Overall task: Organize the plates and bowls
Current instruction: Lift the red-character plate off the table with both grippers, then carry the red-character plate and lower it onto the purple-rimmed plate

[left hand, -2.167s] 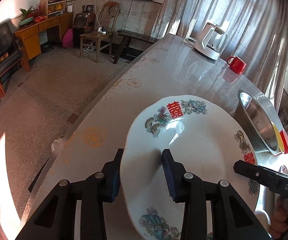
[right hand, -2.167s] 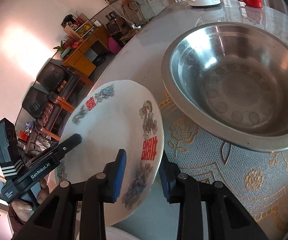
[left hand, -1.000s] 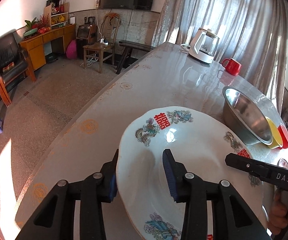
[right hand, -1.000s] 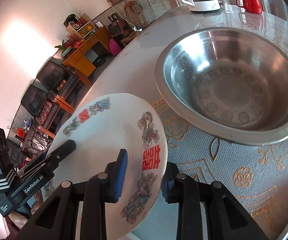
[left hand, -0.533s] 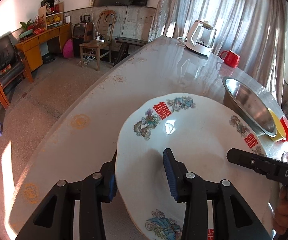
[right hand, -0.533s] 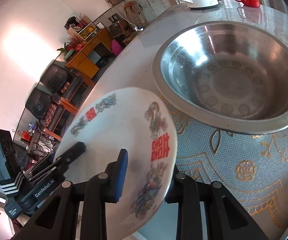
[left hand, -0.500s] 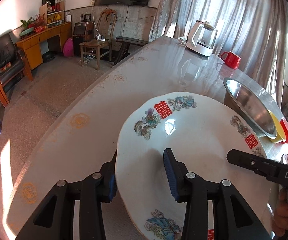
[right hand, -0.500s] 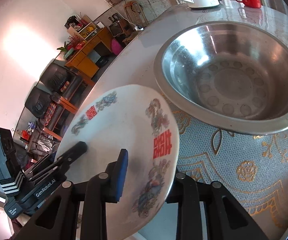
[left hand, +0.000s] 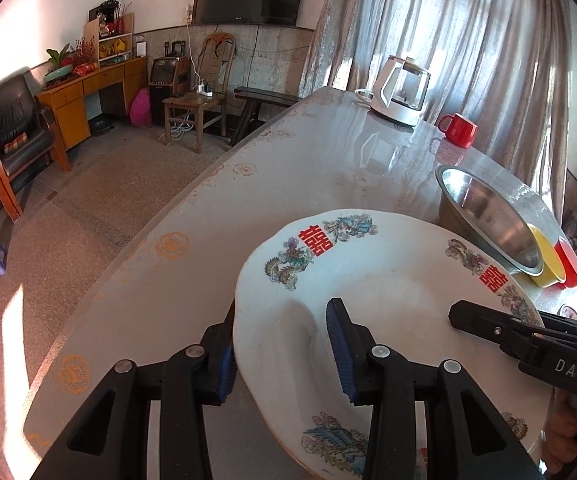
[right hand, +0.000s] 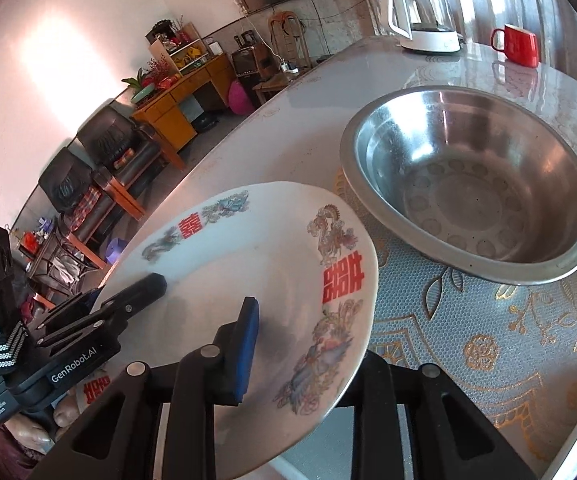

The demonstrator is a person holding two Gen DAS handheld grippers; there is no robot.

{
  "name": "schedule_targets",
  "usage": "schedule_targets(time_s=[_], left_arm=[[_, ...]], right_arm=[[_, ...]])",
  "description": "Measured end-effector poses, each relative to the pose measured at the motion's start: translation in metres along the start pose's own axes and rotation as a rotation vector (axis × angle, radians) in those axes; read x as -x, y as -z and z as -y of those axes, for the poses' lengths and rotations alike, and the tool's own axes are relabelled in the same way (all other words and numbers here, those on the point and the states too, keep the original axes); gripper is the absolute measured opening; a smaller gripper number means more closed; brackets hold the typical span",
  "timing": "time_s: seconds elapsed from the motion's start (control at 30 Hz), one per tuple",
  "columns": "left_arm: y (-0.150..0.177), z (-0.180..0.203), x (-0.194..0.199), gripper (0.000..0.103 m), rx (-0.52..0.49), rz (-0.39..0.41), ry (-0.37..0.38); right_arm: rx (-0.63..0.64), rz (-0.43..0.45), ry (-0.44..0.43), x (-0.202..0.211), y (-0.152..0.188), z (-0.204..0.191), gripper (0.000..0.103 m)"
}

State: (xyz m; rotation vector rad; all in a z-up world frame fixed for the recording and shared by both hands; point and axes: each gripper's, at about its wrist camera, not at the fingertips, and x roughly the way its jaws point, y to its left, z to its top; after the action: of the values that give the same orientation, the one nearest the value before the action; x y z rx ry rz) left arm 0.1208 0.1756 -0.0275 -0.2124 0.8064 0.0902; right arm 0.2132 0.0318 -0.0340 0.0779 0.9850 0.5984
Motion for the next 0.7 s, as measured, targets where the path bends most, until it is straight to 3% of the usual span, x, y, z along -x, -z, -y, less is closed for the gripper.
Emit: schedule_targets(time_s=[0.4, 0.7], left_arm=[[0.007, 0.003, 0.029, 0.041, -0.01, 0.065, 0.002], [0.015, 0.015, 0.069, 0.041, -0.026, 0.131, 0.036]], right_arm=[[0.031, 0.053, -0.025, 0.015, 0.012, 0.0, 0.025], [0.032, 0.115, -0.047, 0.049, 0.026, -0.001, 0.025]])
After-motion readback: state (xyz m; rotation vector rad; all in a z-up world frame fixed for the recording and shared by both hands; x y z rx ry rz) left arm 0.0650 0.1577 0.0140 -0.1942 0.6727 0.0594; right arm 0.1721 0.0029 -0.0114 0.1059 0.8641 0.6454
